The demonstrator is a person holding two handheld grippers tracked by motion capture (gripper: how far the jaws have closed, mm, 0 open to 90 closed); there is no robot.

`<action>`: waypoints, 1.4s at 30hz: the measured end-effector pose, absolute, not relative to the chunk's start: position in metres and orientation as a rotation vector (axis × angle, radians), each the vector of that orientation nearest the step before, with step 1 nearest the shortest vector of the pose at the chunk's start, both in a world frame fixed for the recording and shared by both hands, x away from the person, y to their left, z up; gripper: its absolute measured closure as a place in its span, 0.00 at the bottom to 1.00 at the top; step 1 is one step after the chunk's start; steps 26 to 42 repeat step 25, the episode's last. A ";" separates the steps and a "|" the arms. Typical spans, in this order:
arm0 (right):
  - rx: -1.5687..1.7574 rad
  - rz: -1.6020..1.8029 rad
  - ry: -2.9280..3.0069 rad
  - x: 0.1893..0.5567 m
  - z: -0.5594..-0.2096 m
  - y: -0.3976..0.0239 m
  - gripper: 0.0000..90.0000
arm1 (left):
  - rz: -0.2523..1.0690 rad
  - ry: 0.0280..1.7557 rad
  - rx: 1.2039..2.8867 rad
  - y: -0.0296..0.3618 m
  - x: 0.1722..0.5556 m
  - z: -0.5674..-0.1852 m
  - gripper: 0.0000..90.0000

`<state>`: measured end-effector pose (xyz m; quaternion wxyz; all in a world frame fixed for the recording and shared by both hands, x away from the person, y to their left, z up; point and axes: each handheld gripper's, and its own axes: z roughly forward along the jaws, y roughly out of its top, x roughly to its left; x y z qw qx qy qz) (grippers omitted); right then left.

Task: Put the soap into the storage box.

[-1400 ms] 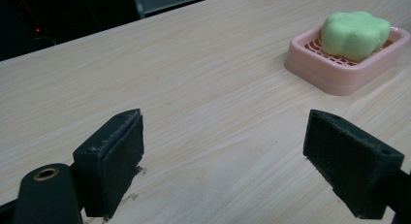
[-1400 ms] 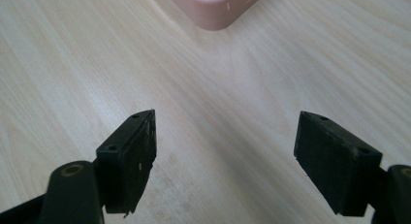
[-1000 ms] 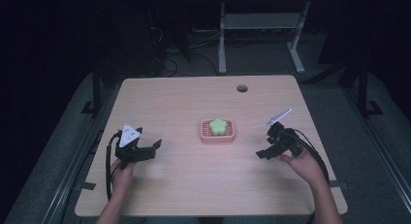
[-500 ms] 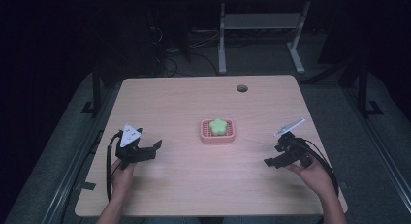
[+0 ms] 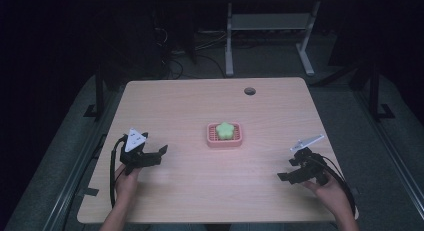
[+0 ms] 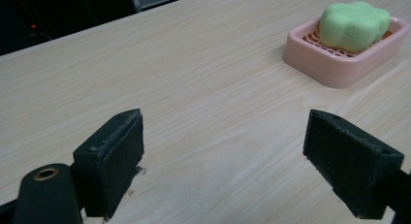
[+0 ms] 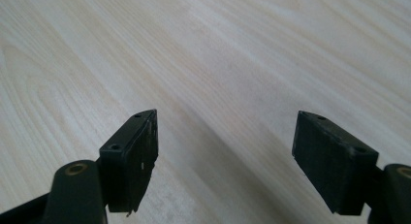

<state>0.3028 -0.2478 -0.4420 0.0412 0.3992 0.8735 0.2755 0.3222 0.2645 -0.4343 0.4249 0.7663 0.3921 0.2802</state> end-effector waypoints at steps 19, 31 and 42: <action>1.200 0.903 2.590 0.265 -0.451 -0.253 0.27 | 0.698 0.962 1.933 0.260 0.321 -0.435 0.16; 1.177 0.938 2.551 0.251 -0.452 -0.251 0.27 | 0.711 0.959 1.932 0.257 0.321 -0.435 0.16; 1.177 0.938 2.551 0.251 -0.452 -0.251 0.27 | 0.711 0.959 1.932 0.257 0.321 -0.435 0.16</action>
